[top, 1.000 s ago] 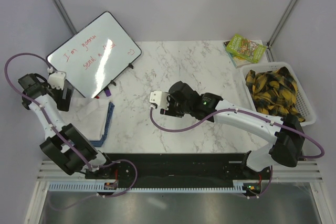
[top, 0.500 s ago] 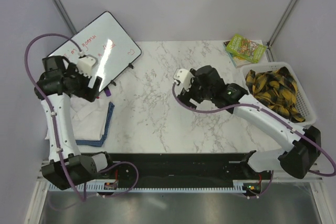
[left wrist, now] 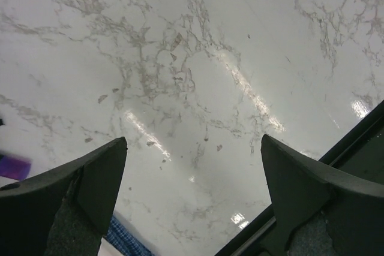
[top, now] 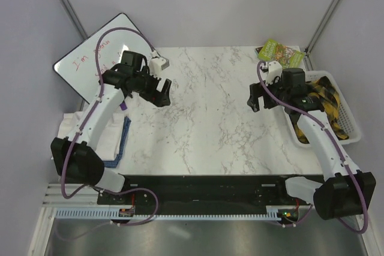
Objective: Fold and stack the long sleeve shirts
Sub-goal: Neatly place the folded shirt to the corner
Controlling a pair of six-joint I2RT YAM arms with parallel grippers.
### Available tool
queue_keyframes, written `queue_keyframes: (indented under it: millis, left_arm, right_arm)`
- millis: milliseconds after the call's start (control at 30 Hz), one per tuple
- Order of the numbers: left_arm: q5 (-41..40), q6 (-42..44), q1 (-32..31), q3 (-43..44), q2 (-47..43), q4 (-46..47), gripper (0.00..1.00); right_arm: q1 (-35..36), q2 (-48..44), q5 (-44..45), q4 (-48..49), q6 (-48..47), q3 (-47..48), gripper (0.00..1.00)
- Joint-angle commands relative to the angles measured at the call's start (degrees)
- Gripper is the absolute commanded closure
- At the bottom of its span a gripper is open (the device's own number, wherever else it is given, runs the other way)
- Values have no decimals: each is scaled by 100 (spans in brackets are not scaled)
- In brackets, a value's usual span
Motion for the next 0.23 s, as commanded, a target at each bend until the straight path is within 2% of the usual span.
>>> queue_keyframes:
  millis: [0, 200]
  left_arm:
    - [62, -858, -51, -473, 205, 855, 1]
    - [-158, -911, -42, -887, 101, 1110, 1]
  right_arm:
    - [-124, 148, -559, 63, 642, -311, 2]
    - [-124, 429, -594, 117, 529, -339, 2]
